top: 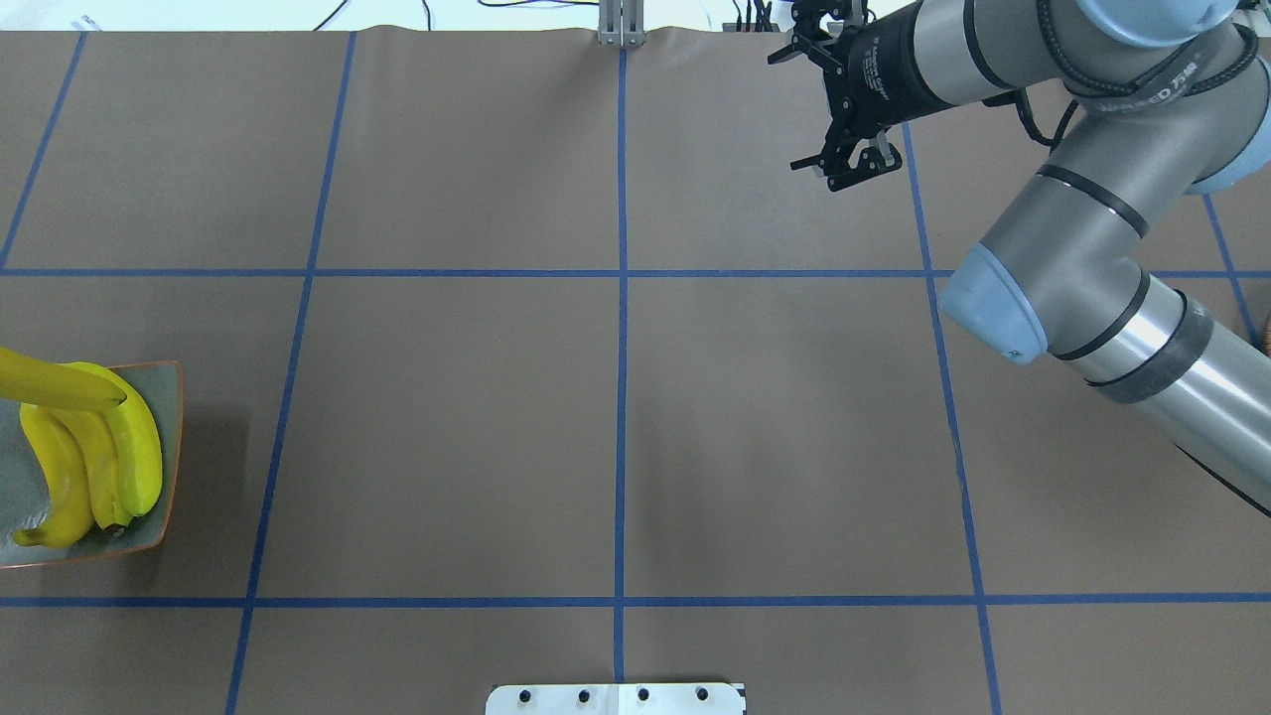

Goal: Transfer all bananas from basket to plate

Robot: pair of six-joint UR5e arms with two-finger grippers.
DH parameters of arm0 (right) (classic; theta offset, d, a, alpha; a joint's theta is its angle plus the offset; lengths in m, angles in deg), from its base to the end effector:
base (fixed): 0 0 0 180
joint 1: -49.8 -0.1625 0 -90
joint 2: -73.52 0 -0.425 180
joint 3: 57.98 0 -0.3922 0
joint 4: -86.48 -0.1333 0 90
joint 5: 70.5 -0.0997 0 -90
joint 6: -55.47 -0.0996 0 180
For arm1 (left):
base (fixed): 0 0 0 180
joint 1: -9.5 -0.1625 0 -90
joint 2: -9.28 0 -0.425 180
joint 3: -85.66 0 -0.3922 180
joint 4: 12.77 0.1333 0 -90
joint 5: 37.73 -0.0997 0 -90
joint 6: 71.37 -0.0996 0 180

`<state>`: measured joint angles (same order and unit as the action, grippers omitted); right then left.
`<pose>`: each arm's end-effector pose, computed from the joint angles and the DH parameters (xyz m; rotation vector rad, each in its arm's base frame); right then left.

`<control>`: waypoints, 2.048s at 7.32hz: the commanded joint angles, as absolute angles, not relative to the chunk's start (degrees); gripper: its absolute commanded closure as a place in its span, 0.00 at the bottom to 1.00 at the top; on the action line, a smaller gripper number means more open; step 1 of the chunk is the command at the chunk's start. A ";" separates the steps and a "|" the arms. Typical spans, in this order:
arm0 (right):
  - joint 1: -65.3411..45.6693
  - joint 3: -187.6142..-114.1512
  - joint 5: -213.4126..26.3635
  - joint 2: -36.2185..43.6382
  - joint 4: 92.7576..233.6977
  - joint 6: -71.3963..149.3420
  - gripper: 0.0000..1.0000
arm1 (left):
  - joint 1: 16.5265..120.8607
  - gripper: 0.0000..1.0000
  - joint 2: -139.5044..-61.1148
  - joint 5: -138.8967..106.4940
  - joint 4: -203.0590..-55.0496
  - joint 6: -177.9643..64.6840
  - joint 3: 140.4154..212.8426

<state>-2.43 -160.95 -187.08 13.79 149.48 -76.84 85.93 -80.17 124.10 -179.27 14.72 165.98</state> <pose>-0.3081 -0.5425 0.1972 -0.3172 -1.3108 1.1303 0.0681 -0.4469 0.5784 -0.1972 1.4390 -0.3132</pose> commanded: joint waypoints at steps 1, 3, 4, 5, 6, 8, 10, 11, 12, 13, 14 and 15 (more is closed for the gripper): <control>-3.90 -163.01 -186.87 7.88 149.59 -59.82 0.00 | 84.30 1.00 -81.15 121.02 -179.42 14.67 166.08; -4.69 -163.09 -185.99 7.25 149.59 -57.55 0.00 | 81.49 1.00 -80.81 118.62 -181.96 14.67 165.03; -4.78 -163.09 -186.08 7.25 149.67 -57.55 0.00 | 81.39 1.00 -79.76 118.80 -183.97 14.85 164.85; -4.78 -163.09 -186.17 7.25 149.67 -57.55 0.00 | 81.39 1.00 -78.79 118.97 -185.12 15.02 164.94; -4.78 -163.35 -186.08 7.25 149.76 -57.55 0.00 | 81.39 1.00 -78.00 119.06 -186.09 15.03 165.02; -4.79 -163.36 -186.17 7.25 149.85 -57.55 0.00 | 81.13 0.62 -77.90 119.15 -186.53 15.11 165.02; -4.78 -163.36 -186.25 7.60 150.02 -57.55 0.00 | 80.95 0.00 -76.76 119.41 -189.42 15.02 164.94; -4.78 -163.36 -186.25 7.60 150.03 -57.55 0.00 | 80.95 0.00 -76.41 119.41 -189.43 14.94 164.85; -4.78 -163.36 -186.43 7.69 150.03 -57.55 0.00 | 80.95 0.00 -76.41 119.41 -189.44 15.02 164.85; -4.78 -163.36 -186.34 7.69 150.03 -57.55 0.00 | 80.95 0.00 -76.41 119.41 -189.44 15.03 164.85; -4.78 -163.36 -186.43 7.69 150.03 -57.55 0.00 | 80.95 0.00 -76.41 119.41 -189.44 15.03 164.94; -4.87 -163.44 -186.60 7.51 150.03 -57.55 0.00 | 80.95 0.00 -76.76 119.41 -189.70 15.03 165.55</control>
